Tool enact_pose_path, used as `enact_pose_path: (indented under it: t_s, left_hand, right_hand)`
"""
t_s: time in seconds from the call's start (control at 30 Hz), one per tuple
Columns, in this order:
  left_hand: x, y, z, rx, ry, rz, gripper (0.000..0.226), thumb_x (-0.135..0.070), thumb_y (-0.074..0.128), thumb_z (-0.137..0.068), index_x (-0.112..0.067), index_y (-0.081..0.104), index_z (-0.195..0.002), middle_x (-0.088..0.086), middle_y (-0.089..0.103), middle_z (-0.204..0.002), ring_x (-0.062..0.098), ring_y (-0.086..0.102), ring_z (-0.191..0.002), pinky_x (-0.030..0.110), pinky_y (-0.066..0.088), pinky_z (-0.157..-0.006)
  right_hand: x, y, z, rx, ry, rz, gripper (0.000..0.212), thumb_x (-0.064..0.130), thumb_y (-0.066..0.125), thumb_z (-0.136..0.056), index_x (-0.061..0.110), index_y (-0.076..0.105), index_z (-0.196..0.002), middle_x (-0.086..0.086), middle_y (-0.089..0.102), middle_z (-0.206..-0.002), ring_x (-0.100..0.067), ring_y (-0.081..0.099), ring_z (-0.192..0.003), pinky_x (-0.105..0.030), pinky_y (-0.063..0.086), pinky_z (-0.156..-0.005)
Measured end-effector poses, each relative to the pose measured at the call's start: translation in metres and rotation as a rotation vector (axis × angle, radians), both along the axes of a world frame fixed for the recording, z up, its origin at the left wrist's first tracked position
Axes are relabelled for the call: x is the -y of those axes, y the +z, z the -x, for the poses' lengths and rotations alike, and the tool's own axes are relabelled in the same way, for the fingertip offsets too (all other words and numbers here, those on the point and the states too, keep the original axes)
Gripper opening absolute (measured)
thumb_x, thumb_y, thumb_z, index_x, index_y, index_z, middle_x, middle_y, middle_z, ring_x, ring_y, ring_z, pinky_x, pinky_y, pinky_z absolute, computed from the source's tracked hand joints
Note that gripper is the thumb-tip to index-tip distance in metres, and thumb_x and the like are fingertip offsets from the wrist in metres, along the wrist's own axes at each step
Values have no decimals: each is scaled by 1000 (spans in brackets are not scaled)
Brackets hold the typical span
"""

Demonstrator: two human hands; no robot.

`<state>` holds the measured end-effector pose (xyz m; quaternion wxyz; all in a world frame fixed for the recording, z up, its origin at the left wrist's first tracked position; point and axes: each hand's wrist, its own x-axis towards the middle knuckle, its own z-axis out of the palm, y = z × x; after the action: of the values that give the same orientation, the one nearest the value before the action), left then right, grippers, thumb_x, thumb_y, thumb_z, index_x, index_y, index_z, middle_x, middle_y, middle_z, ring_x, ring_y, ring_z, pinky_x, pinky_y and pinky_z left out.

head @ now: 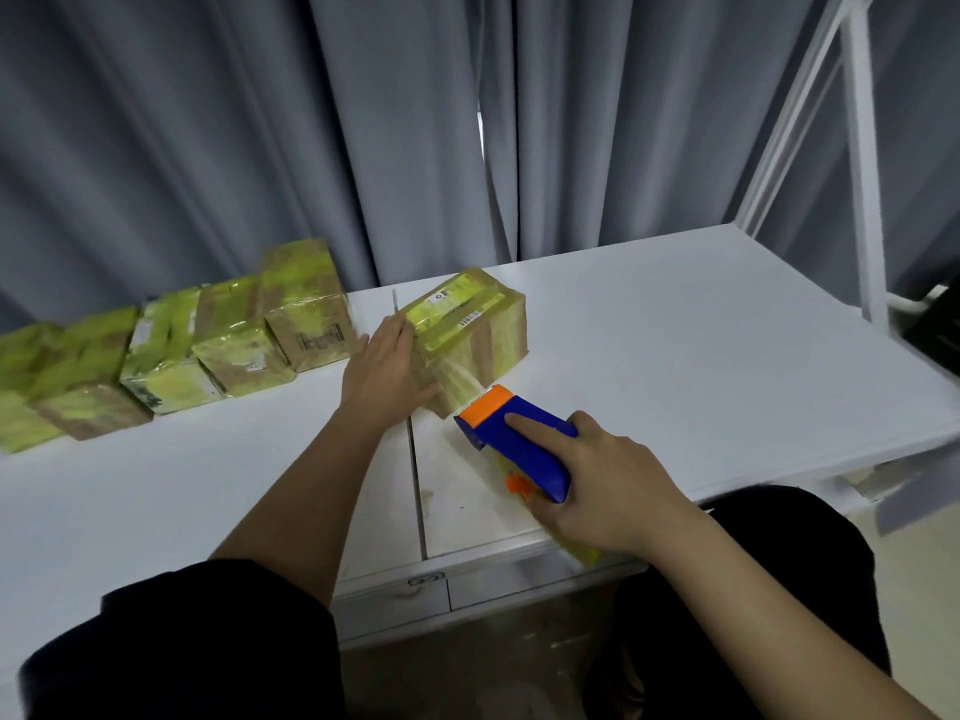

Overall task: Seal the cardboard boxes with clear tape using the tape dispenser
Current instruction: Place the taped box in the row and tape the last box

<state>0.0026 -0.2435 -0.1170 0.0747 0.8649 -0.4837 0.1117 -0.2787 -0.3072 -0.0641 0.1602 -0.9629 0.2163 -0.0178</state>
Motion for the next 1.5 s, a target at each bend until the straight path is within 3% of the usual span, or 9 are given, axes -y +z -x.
enact_pose_path:
  t_s: [0.13, 0.43, 0.63, 0.87, 1.03, 1.13, 1.3, 1.4, 1.5]
  left_hand:
    - [0, 6, 2, -31, -34, 39, 83, -49, 73, -73, -7, 40, -136, 8, 41, -139, 26, 46, -122, 37, 42, -95]
    - [-6, 1, 1, -35, -11, 1, 91, -57, 65, -79, -10, 27, -147, 5, 24, -156, 19, 20, -144, 36, 32, -110]
    - [-5, 1, 0, -33, -5, 4, 90, -58, 67, -74, -11, 33, -143, 5, 33, -150, 22, 33, -136, 42, 43, -100]
    - [-5, 3, 5, -41, 22, 47, 85, -56, 67, -74, -5, 40, -136, 10, 42, -142, 26, 39, -130, 40, 43, -98]
    - [-9, 11, 28, 63, 126, 49, 71, -52, 76, -65, 2, 59, -109, 18, 60, -108, 35, 56, -97, 39, 45, -75]
    - [-15, 10, 47, 180, 209, 95, 60, -54, 79, -51, -3, 58, -75, 13, 57, -74, 30, 53, -64, 32, 39, -56]
    - [-20, 6, 78, 292, 309, 8, 60, -69, 63, -62, -11, 50, -74, 6, 49, -71, 22, 45, -64, 32, 31, -59]
    - [-19, 12, 83, 299, 343, -106, 62, -75, 59, -62, -16, 56, -83, 3, 53, -78, 18, 49, -69, 29, 37, -62]
    - [-18, 26, 79, 266, 312, -236, 78, -84, 49, -66, -15, 47, -103, 5, 50, -103, 21, 48, -95, 33, 37, -83]
  right_hand:
    - [-1, 13, -23, -88, 23, -63, 63, 45, 56, -87, 44, 27, -143, 2, 40, -100, -20, 45, -81, -26, 38, -72]
    - [10, 40, -96, -429, 92, 134, 43, 31, 57, -82, 23, 53, -124, 0, 54, -96, -21, 53, -82, -28, 43, -66]
    - [1, 50, -126, -465, 128, 283, 12, 26, 55, -84, 16, 49, -80, 1, 46, -74, -14, 45, -60, -25, 39, -55]
    - [13, 15, -90, -341, 72, 297, 54, 35, 56, -86, 25, 37, -136, -9, 45, -103, -23, 45, -73, -30, 37, -64]
    - [30, 16, -62, -337, 81, 211, 80, 81, 35, -80, 43, 18, -147, -9, 41, -121, -29, 55, -99, -32, 39, -77]
    - [40, 17, -57, -308, 37, 125, 58, 69, 18, -93, 48, 20, -147, -7, 39, -121, -29, 50, -105, -33, 35, -78]
    - [49, 13, -51, -305, 41, 130, 65, 51, 33, -100, 47, -11, -148, -9, 42, -117, -25, 48, -87, -32, 39, -71]
    - [59, 6, -51, -327, -58, 97, 72, 51, 48, -93, 21, 13, -148, -7, 53, -117, -26, 56, -97, -32, 41, -72]
    - [66, -4, -55, -362, -103, -19, 53, 50, 58, -86, 15, 39, -120, -1, 59, -105, -22, 57, -94, -30, 40, -71]
